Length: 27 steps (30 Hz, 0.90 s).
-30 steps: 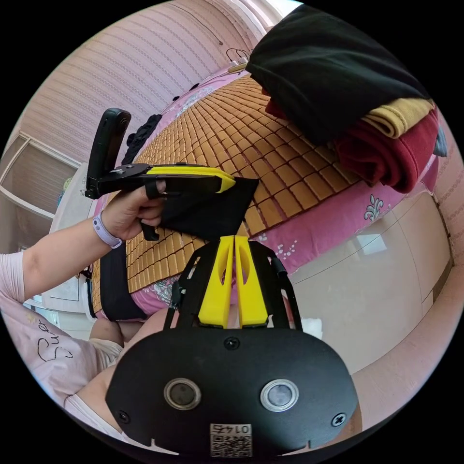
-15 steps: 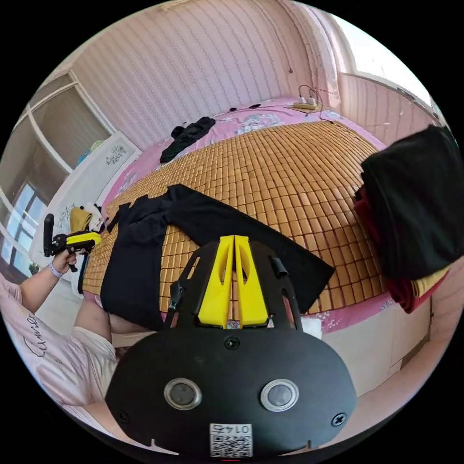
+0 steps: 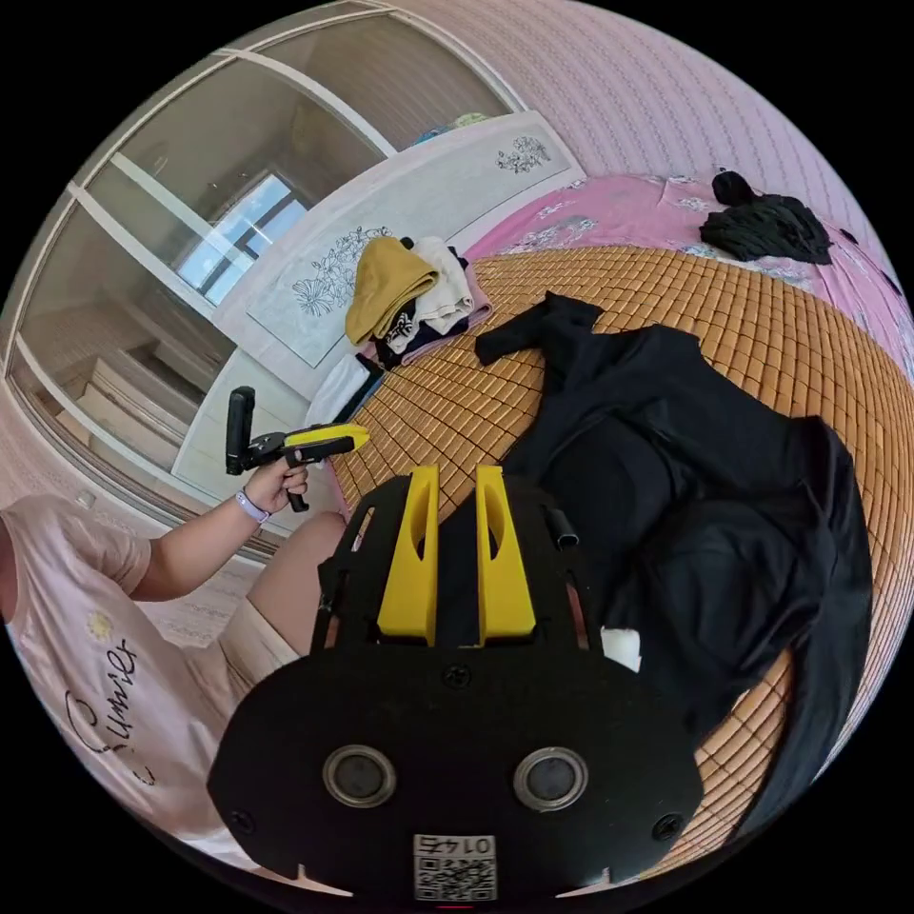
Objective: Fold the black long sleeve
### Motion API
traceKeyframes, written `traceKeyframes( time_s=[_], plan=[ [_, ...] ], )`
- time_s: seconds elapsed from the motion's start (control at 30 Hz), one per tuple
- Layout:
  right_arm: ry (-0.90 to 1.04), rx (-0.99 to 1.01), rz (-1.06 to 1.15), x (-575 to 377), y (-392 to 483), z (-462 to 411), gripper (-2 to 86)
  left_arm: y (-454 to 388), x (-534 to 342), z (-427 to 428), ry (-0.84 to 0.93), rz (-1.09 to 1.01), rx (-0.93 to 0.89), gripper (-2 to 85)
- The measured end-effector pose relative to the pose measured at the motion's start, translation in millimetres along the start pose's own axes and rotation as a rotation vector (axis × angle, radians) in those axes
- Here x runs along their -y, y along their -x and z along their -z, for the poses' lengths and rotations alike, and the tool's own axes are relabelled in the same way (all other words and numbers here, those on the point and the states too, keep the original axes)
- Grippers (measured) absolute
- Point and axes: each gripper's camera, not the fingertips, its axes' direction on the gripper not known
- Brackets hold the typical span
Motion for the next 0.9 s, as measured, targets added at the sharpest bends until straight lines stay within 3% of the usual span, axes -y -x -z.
traceKeyframes(
  time_s=[0.3, 0.5, 0.63, 0.9],
  plan=[
    [0.123, -0.399, 0.119, 169.7, 5.2, -132.0, 7.0, 68.9, 89.5, -39.3, -0.030, 0.021, 0.026, 8.1],
    [0.286, -0.610, 0.071, 230.2, -11.8, -203.2, 6.2, 83.3, 107.2, -66.9, 0.136, -0.089, 0.142, 6.2],
    [0.215, -0.517, 0.082, 250.6, -10.6, -197.5, 0.4, 111.2, 86.2, -32.9, 0.082, -0.074, 0.108, -0.1],
    [0.080, -0.223, 0.071, 271.7, -23.2, -174.7, -0.4, 154.8, -33.8, 125.6, -0.140, -0.196, 0.208, -1.0]
  ],
)
